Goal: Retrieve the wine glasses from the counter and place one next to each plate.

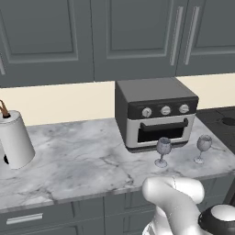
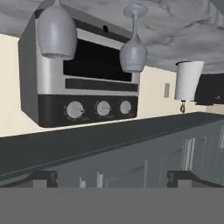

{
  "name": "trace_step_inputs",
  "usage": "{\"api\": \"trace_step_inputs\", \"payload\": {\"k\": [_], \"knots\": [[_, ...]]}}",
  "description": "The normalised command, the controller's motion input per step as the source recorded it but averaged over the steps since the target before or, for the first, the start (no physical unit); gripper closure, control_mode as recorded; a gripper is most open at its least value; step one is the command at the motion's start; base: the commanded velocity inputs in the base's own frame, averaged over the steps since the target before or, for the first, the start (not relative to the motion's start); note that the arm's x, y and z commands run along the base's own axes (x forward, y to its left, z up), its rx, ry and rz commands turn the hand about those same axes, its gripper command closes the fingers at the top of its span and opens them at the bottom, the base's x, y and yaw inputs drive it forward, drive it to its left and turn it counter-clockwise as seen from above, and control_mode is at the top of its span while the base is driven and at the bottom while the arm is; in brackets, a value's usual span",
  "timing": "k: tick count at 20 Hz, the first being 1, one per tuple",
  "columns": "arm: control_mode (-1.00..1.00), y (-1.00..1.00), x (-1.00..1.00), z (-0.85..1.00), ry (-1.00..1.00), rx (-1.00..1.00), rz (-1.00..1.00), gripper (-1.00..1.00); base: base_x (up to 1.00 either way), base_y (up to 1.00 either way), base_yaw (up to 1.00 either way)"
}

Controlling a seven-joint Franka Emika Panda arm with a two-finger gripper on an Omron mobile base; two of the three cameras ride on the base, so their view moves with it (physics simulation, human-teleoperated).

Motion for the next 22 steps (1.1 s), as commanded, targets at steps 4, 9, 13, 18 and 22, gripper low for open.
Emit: {"api": "trace_step_inputs", "payload": {"k": [4,9,13,18,22], "knots": [[-1.0,0.03,0.23,-0.32,0.15,-0.05,0.0,-1.0,0.0,0.0,0.0],[-1.0,0.15,0.39,-0.4,0.15,-0.13,0.0,-1.0,0.0,0.0,0.0],[-1.0,0.09,0.43,-0.33,0.17,-0.07,0.0,-1.0,0.0,0.0,0.0],[-1.0,0.0,0.44,-0.35,0.1,0.0,0.0,-1.0,0.0,0.0,0.0],[-1.0,0.0,0.39,-0.3,0.05,0.0,0.0,-1.0,0.0,0.0,0.0]]}}
